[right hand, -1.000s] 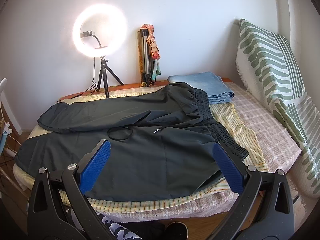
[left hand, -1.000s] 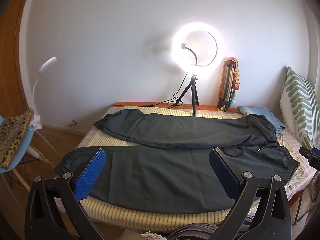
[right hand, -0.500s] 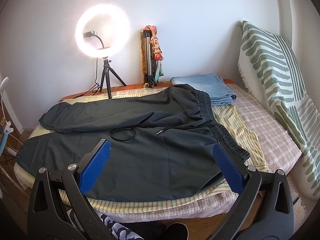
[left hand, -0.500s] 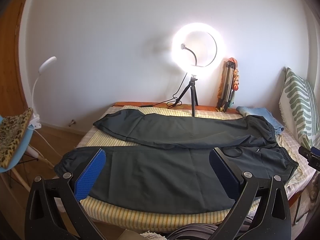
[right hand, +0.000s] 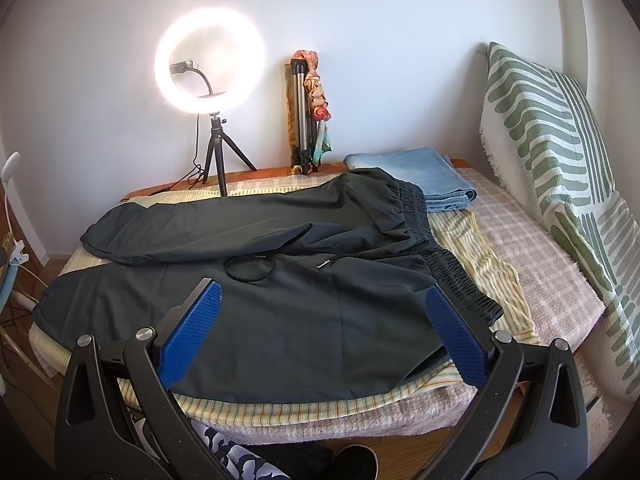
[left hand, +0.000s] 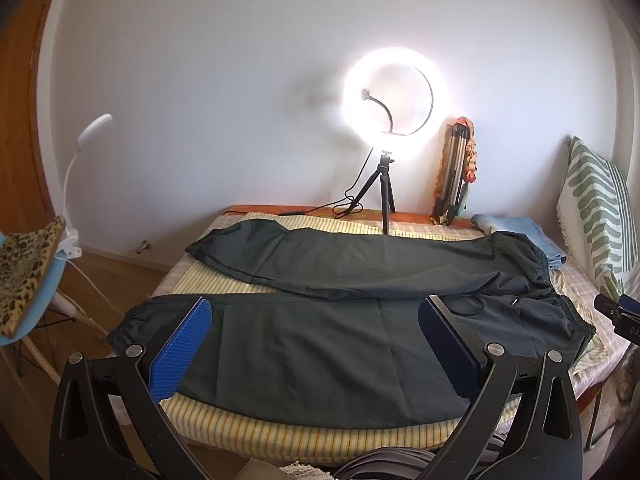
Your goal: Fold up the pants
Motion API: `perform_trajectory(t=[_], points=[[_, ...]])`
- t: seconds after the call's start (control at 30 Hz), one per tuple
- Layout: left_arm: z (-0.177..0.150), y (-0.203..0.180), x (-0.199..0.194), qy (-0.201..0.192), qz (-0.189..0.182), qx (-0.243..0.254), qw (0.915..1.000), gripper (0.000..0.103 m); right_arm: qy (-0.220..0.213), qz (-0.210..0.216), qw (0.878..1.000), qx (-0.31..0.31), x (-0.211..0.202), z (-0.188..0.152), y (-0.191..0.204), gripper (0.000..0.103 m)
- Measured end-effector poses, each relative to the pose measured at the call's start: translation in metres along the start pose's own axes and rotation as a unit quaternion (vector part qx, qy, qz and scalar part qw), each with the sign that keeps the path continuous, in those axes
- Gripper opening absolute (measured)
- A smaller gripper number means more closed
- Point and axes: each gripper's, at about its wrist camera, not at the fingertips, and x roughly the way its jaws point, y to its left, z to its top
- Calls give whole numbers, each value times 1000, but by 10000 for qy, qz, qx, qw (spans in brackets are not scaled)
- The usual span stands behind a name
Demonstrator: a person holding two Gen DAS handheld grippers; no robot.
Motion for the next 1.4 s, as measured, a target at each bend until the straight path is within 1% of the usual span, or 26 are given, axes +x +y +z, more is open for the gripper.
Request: perform_trajectory(t=[1.07, 1.4], points=[[-1, 2, 2, 46, -48, -15, 10000, 103, 54, 70, 10000, 29, 2, -4, 2, 103], [-5, 6, 9, 130, -20, -45, 9999, 103, 70, 98, 9999, 9, 7, -6, 3, 103]])
